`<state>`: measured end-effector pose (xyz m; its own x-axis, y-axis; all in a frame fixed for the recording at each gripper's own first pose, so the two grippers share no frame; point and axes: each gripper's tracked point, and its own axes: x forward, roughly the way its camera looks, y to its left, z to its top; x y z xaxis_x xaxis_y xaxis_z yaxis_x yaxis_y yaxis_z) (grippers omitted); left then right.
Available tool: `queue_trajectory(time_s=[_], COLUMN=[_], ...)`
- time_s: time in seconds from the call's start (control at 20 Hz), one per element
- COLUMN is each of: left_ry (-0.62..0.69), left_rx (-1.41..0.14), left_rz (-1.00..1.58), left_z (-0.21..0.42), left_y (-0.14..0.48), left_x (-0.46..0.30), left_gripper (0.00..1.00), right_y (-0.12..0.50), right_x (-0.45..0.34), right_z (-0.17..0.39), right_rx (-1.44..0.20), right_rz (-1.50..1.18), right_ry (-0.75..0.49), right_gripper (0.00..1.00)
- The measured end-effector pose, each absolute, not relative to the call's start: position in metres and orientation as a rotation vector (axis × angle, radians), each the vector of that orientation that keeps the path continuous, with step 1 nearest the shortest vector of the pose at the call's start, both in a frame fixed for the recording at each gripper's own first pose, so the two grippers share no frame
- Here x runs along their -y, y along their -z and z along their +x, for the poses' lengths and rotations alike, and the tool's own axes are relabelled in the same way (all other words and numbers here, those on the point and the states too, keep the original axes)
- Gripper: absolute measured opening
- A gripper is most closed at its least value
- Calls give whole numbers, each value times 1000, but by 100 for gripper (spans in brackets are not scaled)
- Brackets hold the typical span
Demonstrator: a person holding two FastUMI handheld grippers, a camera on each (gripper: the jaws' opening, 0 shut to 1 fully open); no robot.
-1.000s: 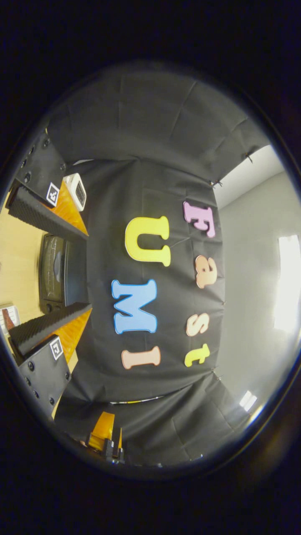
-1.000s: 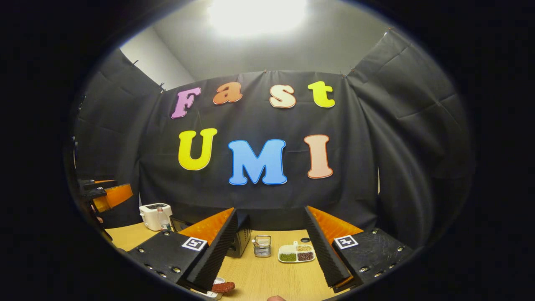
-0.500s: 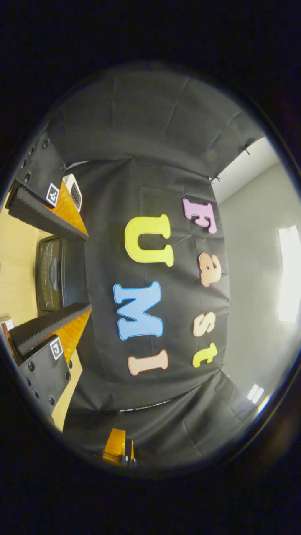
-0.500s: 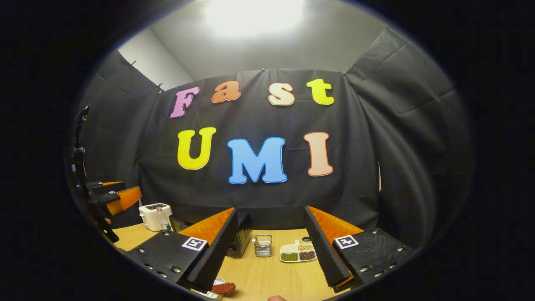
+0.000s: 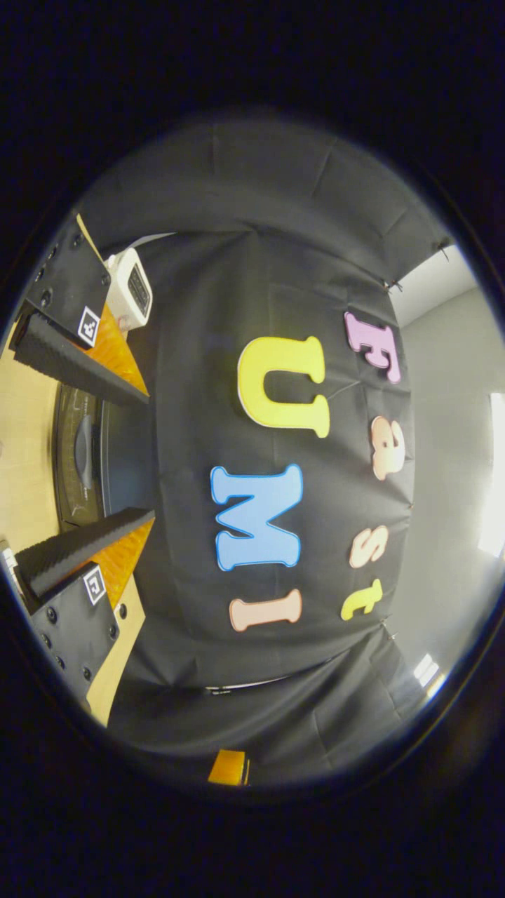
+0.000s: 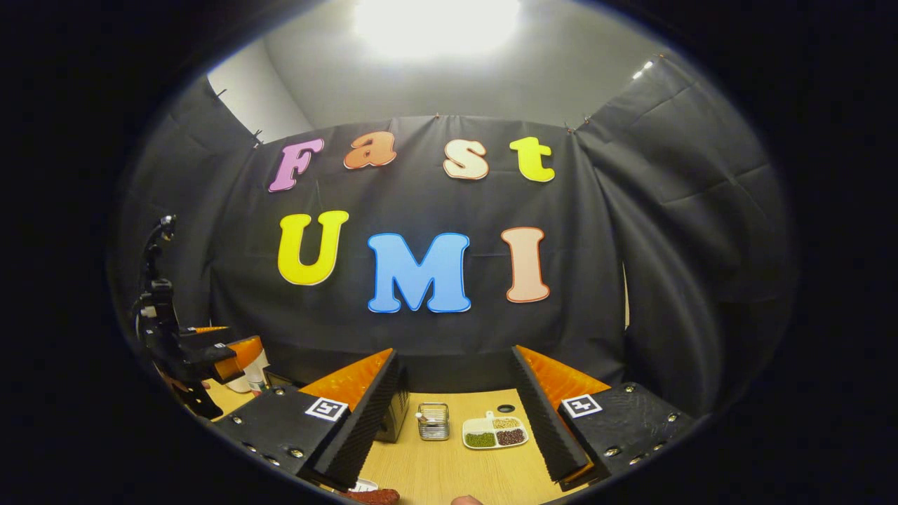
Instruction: Open the electric oven with the left hand, put the food in, and close the electric oven.
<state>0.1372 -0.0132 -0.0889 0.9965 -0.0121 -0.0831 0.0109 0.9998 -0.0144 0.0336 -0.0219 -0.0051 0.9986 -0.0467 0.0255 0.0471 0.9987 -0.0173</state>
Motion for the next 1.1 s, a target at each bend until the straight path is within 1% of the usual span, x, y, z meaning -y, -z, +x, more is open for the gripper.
queue_trajectory(time_s=[0.1,0.25,0.4,0.45,0.5,0.55,0.6,0.65,0.7,1.1], left_ry=[22,46,64,69,74,79,83,89,90,71], left_rx=[-112,-151,-192,-208,-226,-240,-251,-264,-271,-333], left_rz=[-19,-31,-16,-16,-20,-25,-29,-30,-28,-8], left_z=[154,177,198,205,209,215,221,225,229,250], left_y=[106,131,158,167,178,185,192,198,206,252], left_x=[14,17,18,18,18,19,21,21,21,14], left_gripper=[100,97,97,100,100,98,91,91,100,100], right_y=[6,7,13,15,17,18,18,20,21,19], right_x=[22,23,27,29,30,31,32,32,33,27], right_z=[38,41,41,41,40,39,39,39,39,35], right_rx=[17,4,-19,-29,-39,-42,-47,-54,-60,-67], right_rz=[-30,-50,-70,-74,-75,-77,-80,-84,-88,-128], right_ry=[69,100,133,143,153,162,172,180,186,196], right_gripper=[95,95,95,95,95,95,95,95,95,95])
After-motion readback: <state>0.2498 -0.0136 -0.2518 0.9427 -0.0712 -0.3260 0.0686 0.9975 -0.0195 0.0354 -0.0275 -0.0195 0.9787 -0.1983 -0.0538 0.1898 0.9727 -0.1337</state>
